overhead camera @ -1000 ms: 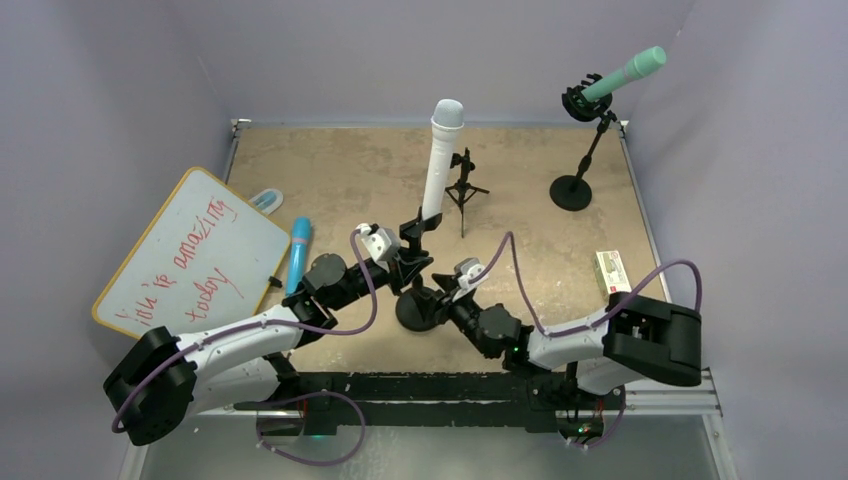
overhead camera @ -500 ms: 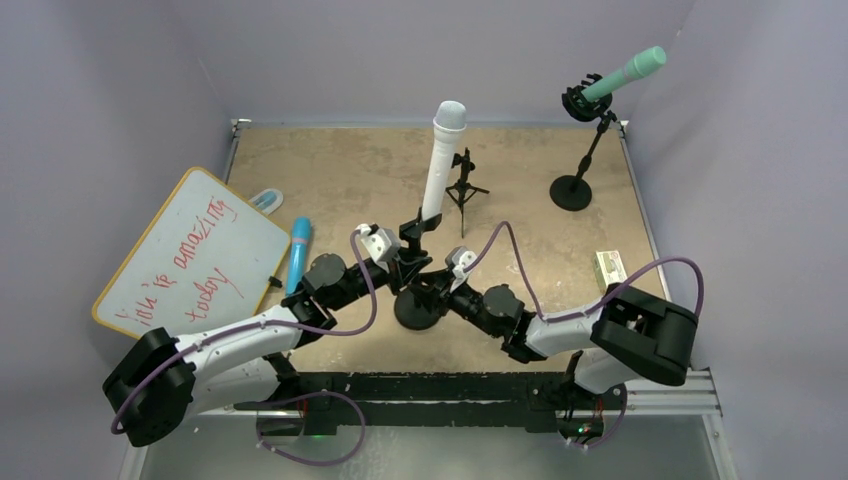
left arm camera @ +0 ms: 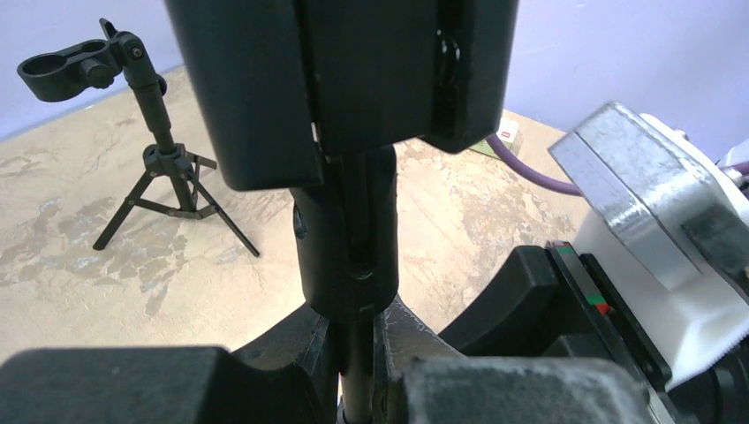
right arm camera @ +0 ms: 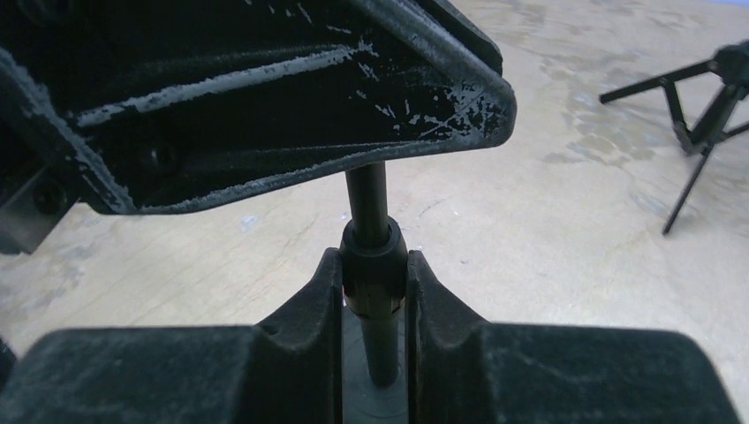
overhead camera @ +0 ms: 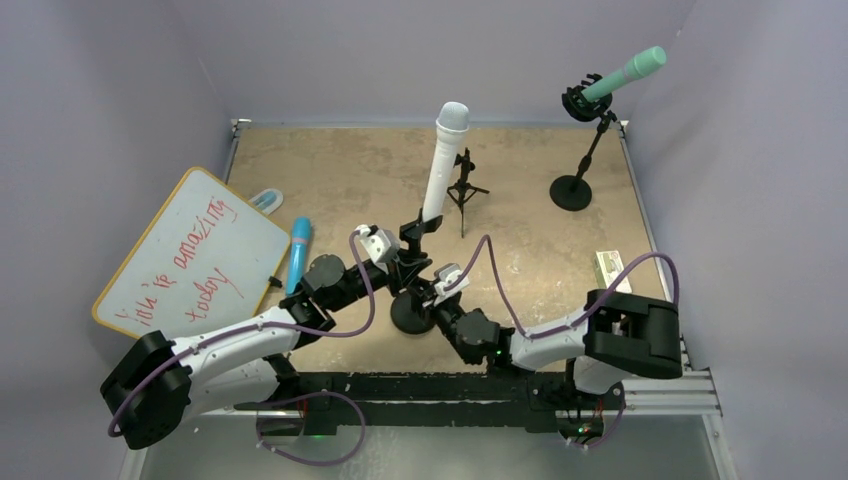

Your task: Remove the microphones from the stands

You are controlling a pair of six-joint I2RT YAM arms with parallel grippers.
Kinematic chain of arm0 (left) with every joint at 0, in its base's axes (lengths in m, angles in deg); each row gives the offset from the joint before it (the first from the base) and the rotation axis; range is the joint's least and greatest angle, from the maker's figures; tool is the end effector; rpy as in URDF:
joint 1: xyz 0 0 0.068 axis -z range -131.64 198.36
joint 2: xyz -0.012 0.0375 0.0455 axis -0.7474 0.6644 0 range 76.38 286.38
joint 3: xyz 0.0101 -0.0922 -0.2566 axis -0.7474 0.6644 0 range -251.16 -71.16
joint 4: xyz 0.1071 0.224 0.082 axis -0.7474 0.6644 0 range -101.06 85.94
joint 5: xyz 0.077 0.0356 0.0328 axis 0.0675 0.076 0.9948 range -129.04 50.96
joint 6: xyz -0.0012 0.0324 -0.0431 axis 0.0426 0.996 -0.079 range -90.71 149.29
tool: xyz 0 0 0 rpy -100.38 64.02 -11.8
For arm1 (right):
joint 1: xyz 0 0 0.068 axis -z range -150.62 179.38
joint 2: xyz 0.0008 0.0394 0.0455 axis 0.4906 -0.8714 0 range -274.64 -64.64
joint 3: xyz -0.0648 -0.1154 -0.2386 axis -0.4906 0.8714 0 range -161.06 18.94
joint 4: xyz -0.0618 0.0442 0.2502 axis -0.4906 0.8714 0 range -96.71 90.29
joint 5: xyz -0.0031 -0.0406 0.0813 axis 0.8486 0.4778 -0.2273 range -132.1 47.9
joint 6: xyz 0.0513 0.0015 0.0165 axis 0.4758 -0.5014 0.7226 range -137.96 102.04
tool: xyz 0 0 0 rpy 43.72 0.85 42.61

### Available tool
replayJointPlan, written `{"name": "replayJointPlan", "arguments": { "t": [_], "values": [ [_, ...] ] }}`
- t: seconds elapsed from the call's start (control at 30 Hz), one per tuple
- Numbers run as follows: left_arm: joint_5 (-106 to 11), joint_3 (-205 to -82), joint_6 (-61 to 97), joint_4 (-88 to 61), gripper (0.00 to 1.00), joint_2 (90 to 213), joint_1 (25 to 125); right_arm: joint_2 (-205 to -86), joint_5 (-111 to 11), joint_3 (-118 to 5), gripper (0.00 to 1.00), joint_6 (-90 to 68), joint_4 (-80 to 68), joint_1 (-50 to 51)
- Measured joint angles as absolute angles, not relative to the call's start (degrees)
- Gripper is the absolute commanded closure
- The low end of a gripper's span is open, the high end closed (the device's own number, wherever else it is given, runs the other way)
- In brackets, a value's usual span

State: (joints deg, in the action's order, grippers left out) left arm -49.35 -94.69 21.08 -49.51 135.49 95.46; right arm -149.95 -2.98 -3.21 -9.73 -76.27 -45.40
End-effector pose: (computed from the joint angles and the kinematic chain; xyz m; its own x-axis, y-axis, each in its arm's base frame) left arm 0.1503 -0.1711 0.2518 -0.0865 -0.1134 -0.9898 0.8386 0.5281 -0.1338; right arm 0.0907 0.2484 0.1964 -0.0547 0.2222 -0.9735 -0.5823 0.7849 0.2119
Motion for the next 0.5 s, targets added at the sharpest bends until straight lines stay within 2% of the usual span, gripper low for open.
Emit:
{"name": "replayJointPlan", "arguments": {
  "t": [0.07,0.13,0.5],
  "values": [
    [-49.5,-94.7,21.0,-49.5,1.0,135.5,95.6,-151.7,4.3,-5.1,0.99,-9.3,-75.6,-47.7],
    [-49.5,-94.7,21.0,-49.4,1.0,135.5,95.6,-152.1,5.8,-5.7,0.96,-8.6,-75.0,-48.4],
    [-49.3,-94.3,21.3,-48.3,1.0,134.3,95.7,-150.9,5.5,-6.3,0.53,-2.5,-71.2,-48.2]
  ]
}}
